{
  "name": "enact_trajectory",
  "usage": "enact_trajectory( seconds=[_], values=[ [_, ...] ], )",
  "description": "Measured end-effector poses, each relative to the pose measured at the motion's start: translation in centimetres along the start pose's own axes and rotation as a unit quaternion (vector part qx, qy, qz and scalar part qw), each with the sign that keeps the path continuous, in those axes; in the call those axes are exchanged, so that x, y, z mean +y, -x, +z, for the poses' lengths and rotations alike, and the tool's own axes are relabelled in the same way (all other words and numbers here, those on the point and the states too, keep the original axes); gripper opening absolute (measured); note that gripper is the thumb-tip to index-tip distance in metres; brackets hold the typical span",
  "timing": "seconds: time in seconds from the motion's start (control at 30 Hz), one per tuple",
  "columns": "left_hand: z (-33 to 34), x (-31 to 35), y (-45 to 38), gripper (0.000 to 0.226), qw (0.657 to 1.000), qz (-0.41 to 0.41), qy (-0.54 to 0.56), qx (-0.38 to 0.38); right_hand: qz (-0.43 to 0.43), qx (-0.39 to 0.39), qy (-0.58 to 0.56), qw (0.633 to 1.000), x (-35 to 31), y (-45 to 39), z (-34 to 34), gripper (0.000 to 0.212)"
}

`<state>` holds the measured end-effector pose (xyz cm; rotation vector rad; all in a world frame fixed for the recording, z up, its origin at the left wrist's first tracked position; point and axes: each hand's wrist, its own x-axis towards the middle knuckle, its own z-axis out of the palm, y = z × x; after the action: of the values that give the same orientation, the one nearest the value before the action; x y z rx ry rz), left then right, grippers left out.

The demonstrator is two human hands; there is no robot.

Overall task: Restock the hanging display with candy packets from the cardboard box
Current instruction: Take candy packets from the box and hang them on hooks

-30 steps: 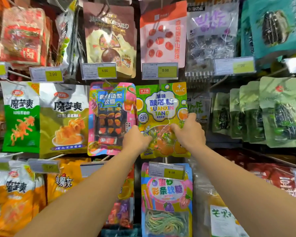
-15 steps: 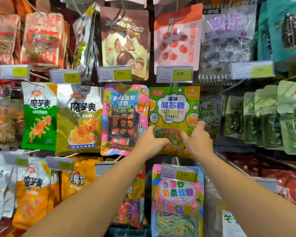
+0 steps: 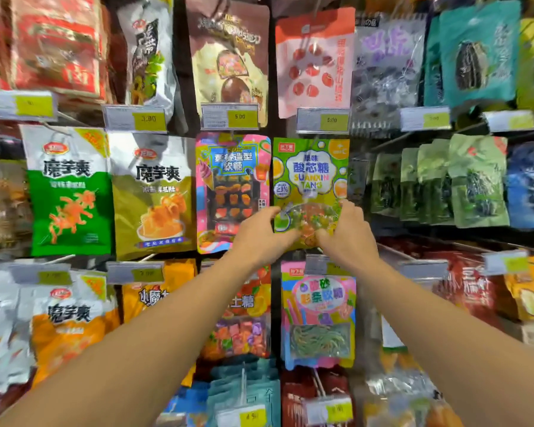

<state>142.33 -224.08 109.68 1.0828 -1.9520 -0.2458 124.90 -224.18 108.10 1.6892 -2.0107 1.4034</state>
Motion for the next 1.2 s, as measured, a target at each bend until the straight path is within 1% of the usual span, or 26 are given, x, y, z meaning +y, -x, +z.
enact_trajectory(
  seconds=[0.03, 0.1, 0.2, 0.33, 0.43, 0.57, 0.63, 0.73, 0.77, 0.87, 0.93, 1.07, 1.13, 1.2],
  values=[
    [-0.6, -0.4, 0.9, 0.059, 1.000, 0.013, -0.007, 0.000, -0.008, -0.005, 0.007, 1.000, -0.7, 1.4, 0.1, 0.060],
    [-1.6, -1.5, 2.5, 0.062, 0.999, 0.037, -0.029, 0.001, -0.033, -0.012, 0.040, 0.999, -2.1, 4.1, 0.4, 0.061],
    [-2.9, -3.9, 5.9, 0.060, 0.997, 0.056, -0.053, -0.027, -0.057, -0.050, 0.109, 0.991, -3.8, 9.2, 1.7, 0.064],
    [-4.2, -6.9, 11.9, 0.058, 0.991, 0.055, -0.101, -0.067, -0.100, -0.097, 0.160, 0.977, -4.8, 16.5, 3.4, 0.060],
    [-4.4, -9.6, 16.6, 0.058, 0.988, 0.040, -0.115, -0.097, -0.113, -0.132, 0.180, 0.968, -5.0, 22.0, 4.7, 0.060],
    [-4.7, -13.2, 24.8, 0.067, 0.982, -0.005, -0.130, -0.141, -0.119, -0.214, 0.183, 0.952, -5.6, 30.2, 6.0, 0.071],
    [-4.8, -14.3, 28.3, 0.065, 0.980, -0.020, -0.130, -0.151, -0.128, -0.231, 0.179, 0.948, -5.6, 33.6, 6.3, 0.067],
    [-5.6, -15.9, 35.8, 0.060, 0.970, -0.045, -0.141, -0.194, -0.124, -0.289, 0.154, 0.937, -6.1, 40.7, 6.8, 0.065],
    [-5.7, -16.4, 37.3, 0.060, 0.967, -0.044, -0.143, -0.205, -0.127, -0.296, 0.149, 0.935, -6.0, 42.1, 7.0, 0.064],
    [-6.5, -18.5, 44.8, 0.065, 0.953, -0.092, -0.146, -0.250, -0.116, -0.360, 0.120, 0.918, -6.2, 49.4, 8.5, 0.052],
    [-7.0, -19.9, 48.8, 0.067, 0.941, -0.119, -0.159, -0.275, -0.118, -0.395, 0.117, 0.904, -6.5, 53.4, 9.4, 0.050],
    [-8.9, -23.8, 57.1, 0.066, 0.920, -0.194, -0.167, -0.298, -0.124, -0.494, 0.115, 0.853, -8.7, 61.2, 11.7, 0.062],
    [-9.9, -25.7, 60.4, 0.071, 0.907, -0.233, -0.169, -0.308, -0.127, -0.524, 0.117, 0.834, -9.9, 64.0, 13.1, 0.061],
    [-11.2, -27.6, 62.8, 0.072, 0.893, -0.273, -0.166, -0.316, -0.129, -0.539, 0.114, 0.824, -10.9, 65.7, 14.6, 0.060]
  ],
)
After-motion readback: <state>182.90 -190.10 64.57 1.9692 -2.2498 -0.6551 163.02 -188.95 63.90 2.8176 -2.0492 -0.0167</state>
